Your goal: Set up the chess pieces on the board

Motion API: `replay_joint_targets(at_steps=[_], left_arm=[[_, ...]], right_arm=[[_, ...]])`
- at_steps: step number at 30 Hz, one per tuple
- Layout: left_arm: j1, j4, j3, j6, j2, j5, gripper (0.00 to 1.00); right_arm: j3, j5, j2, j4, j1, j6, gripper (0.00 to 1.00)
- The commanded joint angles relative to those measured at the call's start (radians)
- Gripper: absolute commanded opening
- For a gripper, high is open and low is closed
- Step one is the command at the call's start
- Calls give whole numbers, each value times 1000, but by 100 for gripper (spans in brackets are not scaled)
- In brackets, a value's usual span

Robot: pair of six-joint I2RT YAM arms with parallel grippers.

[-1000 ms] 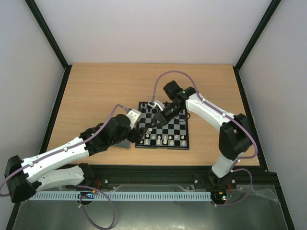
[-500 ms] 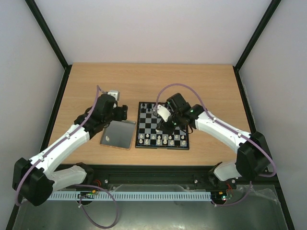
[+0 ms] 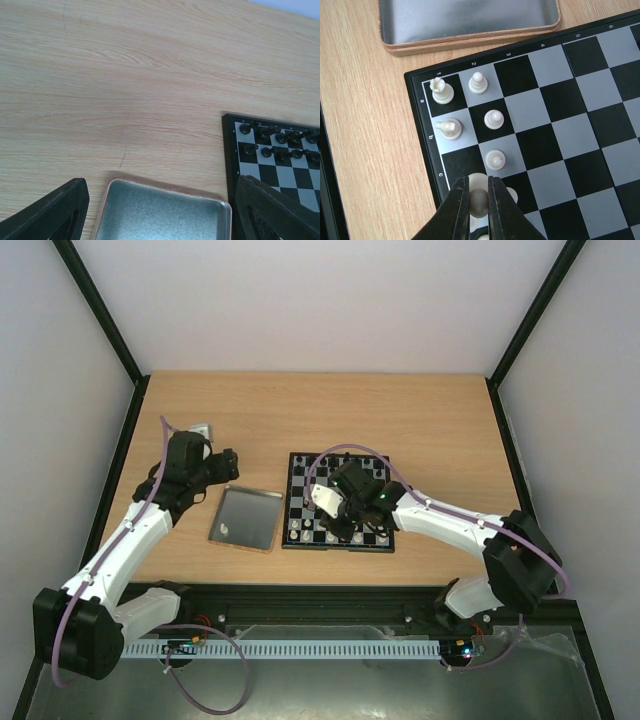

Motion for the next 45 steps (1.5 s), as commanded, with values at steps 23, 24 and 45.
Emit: replay_joint_targets(at_steps=[23,24,45], left_arm=[[5,7,-8,-12,9,29,83],[5,7,-7,-12,10,30,83],[8,5,-6,-11,22,44,82]], right_arm=[[-23,11,128,66,62,-22,5],[-22,10,132,67,62,-22,5],[-5,24,140,61,61,2,23]])
